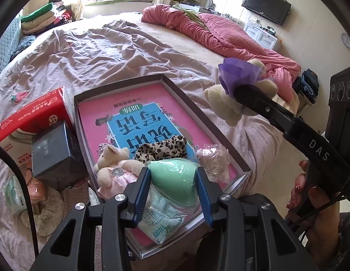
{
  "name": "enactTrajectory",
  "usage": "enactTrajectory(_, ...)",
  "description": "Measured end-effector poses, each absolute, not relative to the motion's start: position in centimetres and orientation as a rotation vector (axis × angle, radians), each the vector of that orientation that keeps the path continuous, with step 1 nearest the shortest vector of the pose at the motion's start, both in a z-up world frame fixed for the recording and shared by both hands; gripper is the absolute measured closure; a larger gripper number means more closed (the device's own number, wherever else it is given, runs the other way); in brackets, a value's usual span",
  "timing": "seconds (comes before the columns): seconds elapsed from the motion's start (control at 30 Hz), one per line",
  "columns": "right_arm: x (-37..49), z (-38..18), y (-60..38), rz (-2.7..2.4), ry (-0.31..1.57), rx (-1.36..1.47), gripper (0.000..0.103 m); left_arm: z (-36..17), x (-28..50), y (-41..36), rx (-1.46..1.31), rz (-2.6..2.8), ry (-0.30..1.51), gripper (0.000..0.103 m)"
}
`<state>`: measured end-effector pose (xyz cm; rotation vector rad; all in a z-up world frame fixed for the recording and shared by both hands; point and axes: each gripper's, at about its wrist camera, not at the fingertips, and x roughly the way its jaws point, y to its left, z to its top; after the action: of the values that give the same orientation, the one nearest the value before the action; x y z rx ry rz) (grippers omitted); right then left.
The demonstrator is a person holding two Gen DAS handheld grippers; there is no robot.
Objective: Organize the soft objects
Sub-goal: 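Lift and carry the green sponge and purple-bow plush over the pink book box, then lower and release the purple-bow plush with the right tool while the left tool releases the sponge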
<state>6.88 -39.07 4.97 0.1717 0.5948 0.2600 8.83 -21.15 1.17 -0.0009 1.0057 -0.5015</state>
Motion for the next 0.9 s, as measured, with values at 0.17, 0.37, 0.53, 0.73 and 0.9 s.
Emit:
enactTrajectory(0.17, 7.4, 4.4, -38.6, 0.267, 0.609, 0.157, 0.07, 0.3, 8.9, -21.4, -0.003, -0.513, 1.025, 0.062)
enactTrajectory(0.37, 8.1, 3.4, -38.1, 0.268, 0.635, 0.135, 0.07, -0.6, 8.9, -21.7, 0.004, -0.521, 1.039, 0.062)
enactTrajectory(0.53, 8.7, 2.7, -37.7, 0.258, 0.655, 0.109, 0.07, -1.2, 8.8, -21.8, 0.002, -0.53, 1.051, 0.062)
enactTrajectory(0.73, 9.4, 1.8, -37.1, 0.236, 0.673, 0.049, 0.07, -1.8, 8.6, -22.1, 0.011, -0.543, 1.066, 0.062)
enactTrajectory(0.9, 10.3, 0.7, -36.7, 0.224, 0.708, 0.017, 0.07, -2.1, 8.6, -22.1, 0.011, -0.543, 1.074, 0.062)
